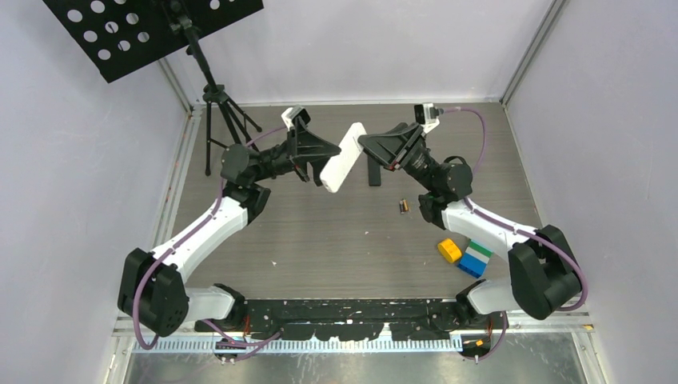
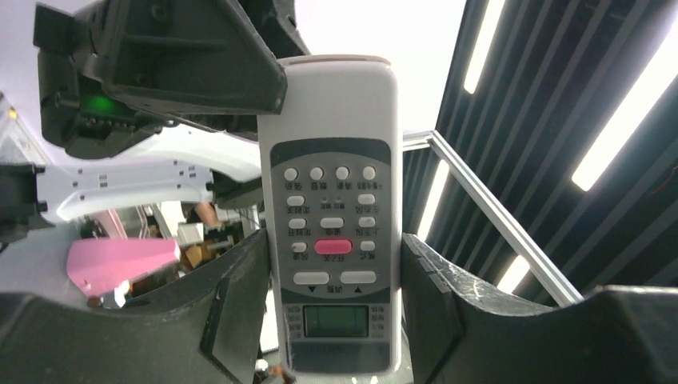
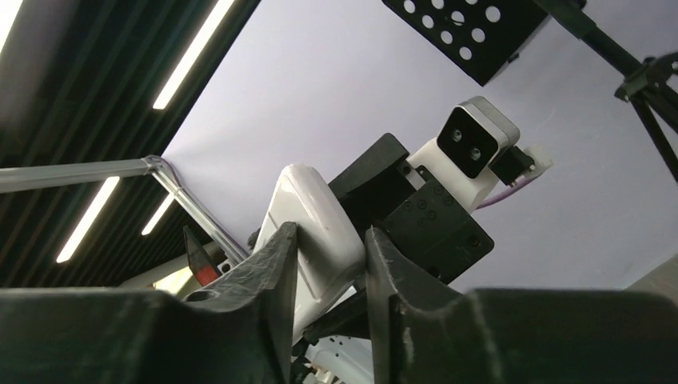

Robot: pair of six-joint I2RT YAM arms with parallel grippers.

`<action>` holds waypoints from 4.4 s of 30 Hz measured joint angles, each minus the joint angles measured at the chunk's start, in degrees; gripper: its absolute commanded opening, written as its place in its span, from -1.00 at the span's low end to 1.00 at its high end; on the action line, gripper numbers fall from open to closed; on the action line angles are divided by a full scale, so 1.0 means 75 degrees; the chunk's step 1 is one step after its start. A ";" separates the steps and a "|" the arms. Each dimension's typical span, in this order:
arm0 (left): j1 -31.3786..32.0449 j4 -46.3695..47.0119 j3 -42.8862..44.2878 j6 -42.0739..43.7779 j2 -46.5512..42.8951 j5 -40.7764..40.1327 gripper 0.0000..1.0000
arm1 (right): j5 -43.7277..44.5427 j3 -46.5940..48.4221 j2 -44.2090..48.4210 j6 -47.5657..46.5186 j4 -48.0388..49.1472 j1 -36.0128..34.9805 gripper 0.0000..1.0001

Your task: Load the batteries into the remote control

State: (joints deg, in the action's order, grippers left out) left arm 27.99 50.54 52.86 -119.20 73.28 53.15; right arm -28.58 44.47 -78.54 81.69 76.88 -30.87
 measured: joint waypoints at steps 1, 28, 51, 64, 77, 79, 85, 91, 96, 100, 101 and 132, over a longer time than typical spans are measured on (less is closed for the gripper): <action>-0.0026 0.0067 -0.0023 -0.0076 -0.0032 -0.0044 -0.77 | 0.0055 -0.0009 0.0029 0.0058 0.0073 0.0029 -0.56; -0.0259 -0.1486 -0.0181 0.2518 -0.0175 -0.1023 0.75 | 0.1157 -0.0146 0.0895 -0.0746 -0.2900 -0.0090 -0.99; -0.0306 -0.3550 -0.0452 0.5237 -0.0568 -0.1134 -0.07 | 0.3331 -0.0452 0.1950 -0.1075 -0.5604 -0.0128 -0.99; -0.0306 -0.4672 -0.0452 0.5998 -0.0583 -0.1058 -1.00 | 0.3299 -0.1110 0.1955 -0.0889 -0.5537 -0.0160 -0.94; -0.0224 -0.7035 -0.1364 0.7029 -0.0230 -0.1224 -1.00 | 0.3025 -0.3060 0.1215 0.0012 -0.5496 -0.0385 -0.20; -0.0259 -0.7391 -0.1402 0.7283 -0.0087 -0.1390 -1.00 | 0.3159 -0.3232 0.1070 -0.0061 -0.5659 -0.0329 -0.16; -0.0315 -0.8521 -0.1343 0.8373 0.0236 -0.1804 -1.00 | 0.3389 -0.3430 0.0778 -0.0425 -0.5945 -0.0245 -0.03; -0.0312 -0.9839 -0.0746 0.9693 0.0597 -0.2098 -1.00 | 0.3127 -0.3188 0.0597 -0.1294 -0.6178 -0.0242 0.44; -0.0315 -1.0459 -0.0388 1.0573 0.0784 -0.2168 -1.00 | 0.2183 -0.2259 -0.0271 -0.2279 -0.6429 -0.0259 0.50; -0.0315 -1.0727 -0.0341 1.0995 0.0854 -0.2072 -1.00 | 0.1483 -0.1690 -0.1265 -0.2661 -0.6231 -0.0498 0.60; -0.0315 -1.0791 -0.0321 1.1071 0.0857 -0.2049 -1.00 | 0.1309 -0.1623 -0.1518 -0.2696 -0.6085 -0.0586 0.61; -0.1326 -1.2700 0.0437 1.2558 0.0787 -0.1553 -1.00 | -0.0402 -0.2789 -0.3427 -0.1973 -0.0595 -0.0778 0.42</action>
State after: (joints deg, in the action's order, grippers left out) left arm 18.04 -44.71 56.14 -25.02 79.18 41.50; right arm -31.59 23.55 -104.25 66.89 72.42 -36.71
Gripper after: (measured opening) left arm 0.214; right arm 0.535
